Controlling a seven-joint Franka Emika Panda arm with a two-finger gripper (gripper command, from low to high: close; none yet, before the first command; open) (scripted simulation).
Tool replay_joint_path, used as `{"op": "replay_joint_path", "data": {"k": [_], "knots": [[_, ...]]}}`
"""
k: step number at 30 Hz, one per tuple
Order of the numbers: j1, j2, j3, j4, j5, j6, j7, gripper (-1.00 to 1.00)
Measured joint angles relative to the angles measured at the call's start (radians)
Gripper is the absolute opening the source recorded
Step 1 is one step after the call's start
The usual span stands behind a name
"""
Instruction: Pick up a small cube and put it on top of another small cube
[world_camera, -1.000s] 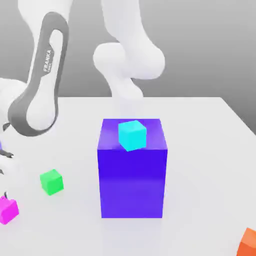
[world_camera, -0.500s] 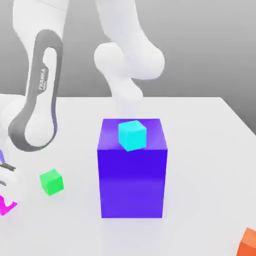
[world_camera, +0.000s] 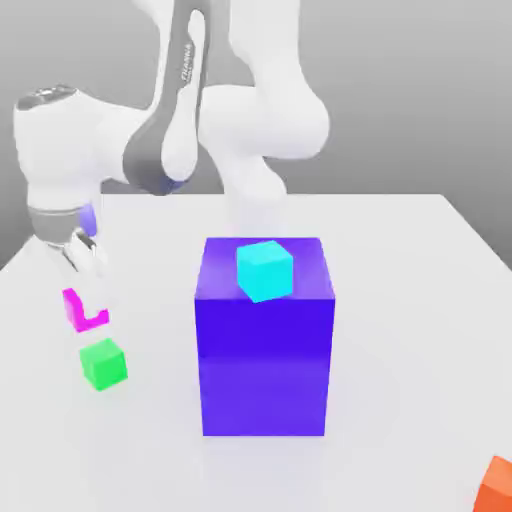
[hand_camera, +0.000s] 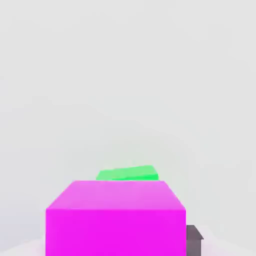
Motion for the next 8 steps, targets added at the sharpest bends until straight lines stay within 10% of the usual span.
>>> {"op": "replay_joint_path", "data": {"k": [4, 5, 8], "knots": [[0.017, 0.139, 0.014, 0.002, 0.099, 0.134, -0.064, -1.0], [0.012, 0.172, 0.028, 0.003, 0.132, 0.165, -0.087, 1.0], [0.012, 0.172, 0.028, 0.003, 0.132, 0.165, -0.087, 1.0]]}}
